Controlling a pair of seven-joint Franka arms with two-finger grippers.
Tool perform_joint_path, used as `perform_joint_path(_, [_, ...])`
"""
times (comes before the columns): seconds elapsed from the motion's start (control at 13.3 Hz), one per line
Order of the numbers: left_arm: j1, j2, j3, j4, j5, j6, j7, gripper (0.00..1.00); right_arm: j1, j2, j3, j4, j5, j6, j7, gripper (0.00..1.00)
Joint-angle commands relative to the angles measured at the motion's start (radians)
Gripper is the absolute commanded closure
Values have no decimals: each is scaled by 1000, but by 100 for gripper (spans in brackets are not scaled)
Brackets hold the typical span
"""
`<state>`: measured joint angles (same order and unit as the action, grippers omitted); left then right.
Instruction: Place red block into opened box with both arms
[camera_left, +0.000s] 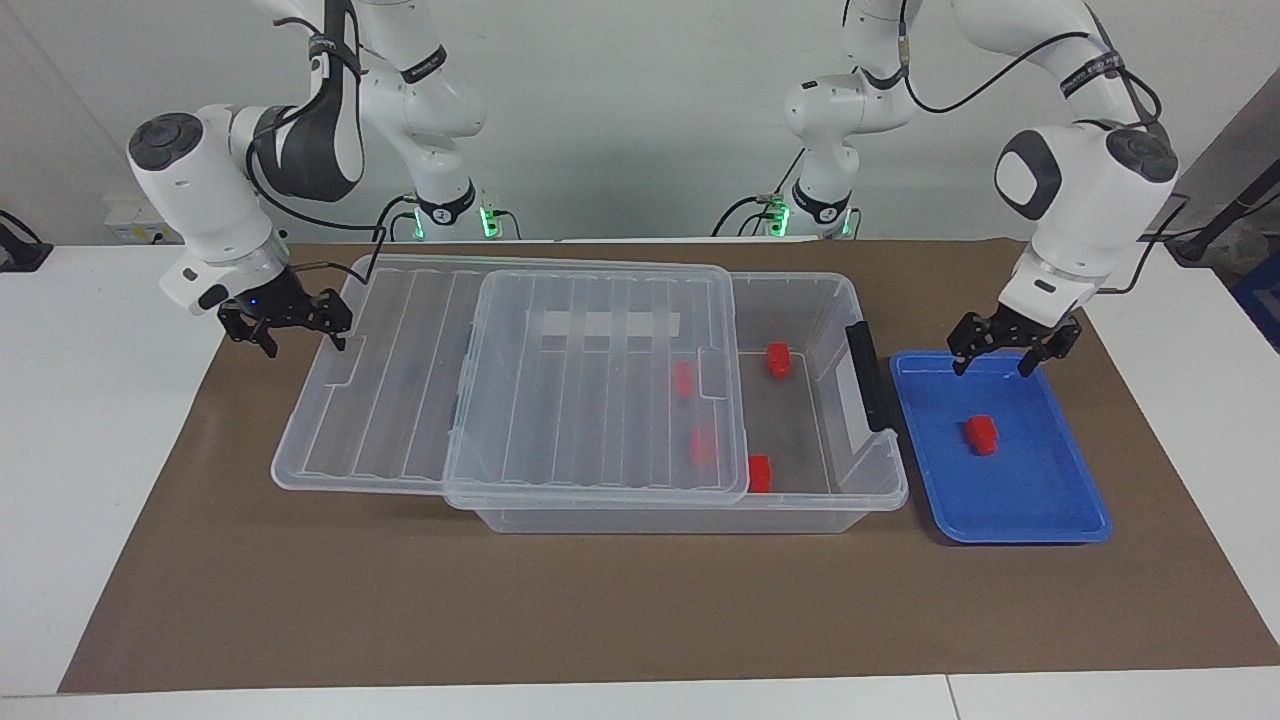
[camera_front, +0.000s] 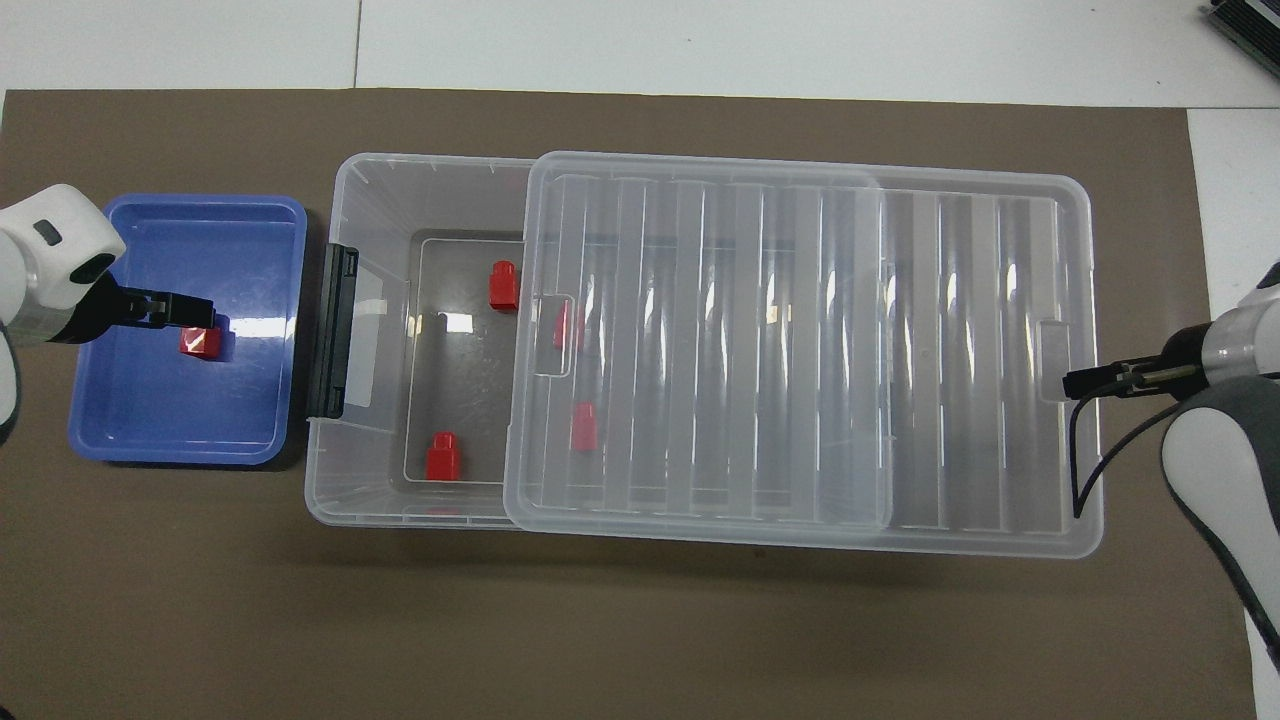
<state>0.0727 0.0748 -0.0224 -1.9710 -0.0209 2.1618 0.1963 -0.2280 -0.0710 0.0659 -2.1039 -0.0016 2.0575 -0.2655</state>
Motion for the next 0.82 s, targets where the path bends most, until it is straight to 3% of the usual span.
perform_joint_path(0.0, [25, 29, -4, -31, 3, 65, 51, 0, -37, -21, 5, -21, 0, 6, -60, 0])
perform_joint_path(0.75, [94, 218, -4, -29, -1, 249, 107, 0, -85, -7, 5, -16, -5, 10, -60, 0])
